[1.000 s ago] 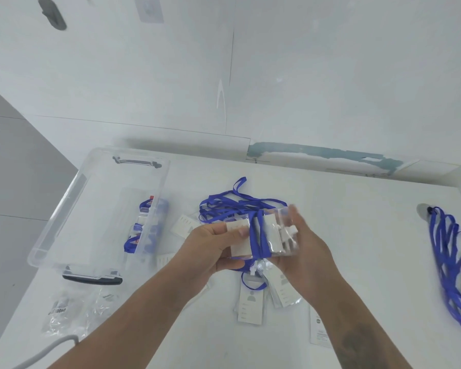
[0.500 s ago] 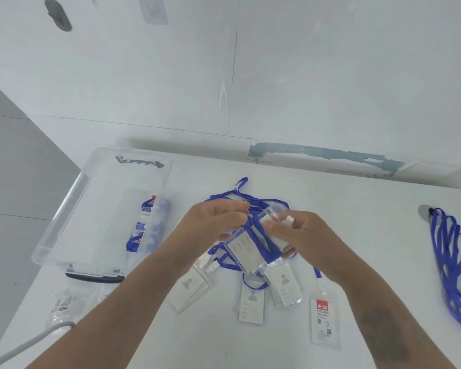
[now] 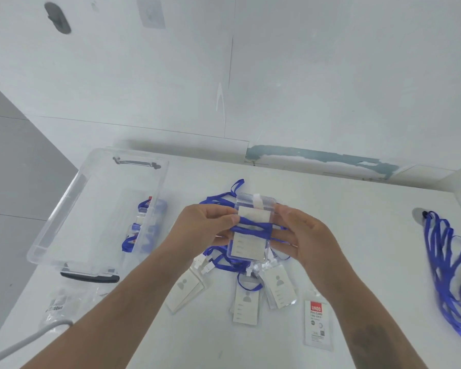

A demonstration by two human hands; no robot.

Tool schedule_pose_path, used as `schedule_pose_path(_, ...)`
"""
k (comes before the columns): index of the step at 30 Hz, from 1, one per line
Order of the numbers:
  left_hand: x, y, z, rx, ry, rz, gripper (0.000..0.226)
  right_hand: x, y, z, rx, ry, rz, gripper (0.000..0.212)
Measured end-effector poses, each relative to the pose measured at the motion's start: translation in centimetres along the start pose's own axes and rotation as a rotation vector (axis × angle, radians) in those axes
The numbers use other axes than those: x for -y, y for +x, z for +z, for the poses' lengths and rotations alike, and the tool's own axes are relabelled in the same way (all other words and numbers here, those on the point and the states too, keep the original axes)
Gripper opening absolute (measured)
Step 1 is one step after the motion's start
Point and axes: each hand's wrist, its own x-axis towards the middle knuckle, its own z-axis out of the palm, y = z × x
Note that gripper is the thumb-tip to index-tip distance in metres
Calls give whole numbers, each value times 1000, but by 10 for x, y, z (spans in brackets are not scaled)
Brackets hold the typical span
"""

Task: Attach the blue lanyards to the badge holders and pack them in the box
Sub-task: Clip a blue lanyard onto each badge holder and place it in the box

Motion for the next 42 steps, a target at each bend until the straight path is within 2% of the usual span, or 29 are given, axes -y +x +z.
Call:
schedule_pose_path(2,0,1,4,-64,-7,-1,11,-7,-5,4,-37,147,71,28)
schedule_pose_path(6,0,-3,17,-156,-6,1,3,-10,-13,13,-43,243,122,30)
schedule_pose_path(10,-2,-6,26,-204,25,-1,7,-13,-13,16,-97,218,134,24)
schedule_pose_path(13,-5,-9,29,-229,44,10,1,-16,-11,17,-115,192,139,36)
schedule_pose_path(15,-6,-12,25,-248,53,31,10,-19,-11,22,-117,174,146,40)
schedule_pose_path(18,-8,-17,10,-274,39,67,15,-19,-11,39,-96,137,94,31)
schedule_pose_path(20,-10,-21,-4,-294,24,82,10,-17,-10,53,-84,139,75,26)
schedule_pose_path(23,-11,-26,-37,-334,-5,105,13,-17,-8,84,-60,95,66,34)
schedule_pose_path(27,-9,-30,-96,-351,-7,115,21,-12,-9,141,-9,88,32,23)
schedule_pose_path(30,-7,-28,-138,-339,-11,112,18,-12,-6,185,-4,46,-2,40)
schedule_pose_path(32,-5,-24,-169,-321,-35,106,15,-15,0,218,-30,30,6,41)
schedule_pose_path(36,2,-15,-211,-335,-52,82,8,-18,17,267,-90,46,34,27)
schedule_pose_path(42,12,10,-247,-322,-13,47,17,-20,46,318,-199,48,98,36)
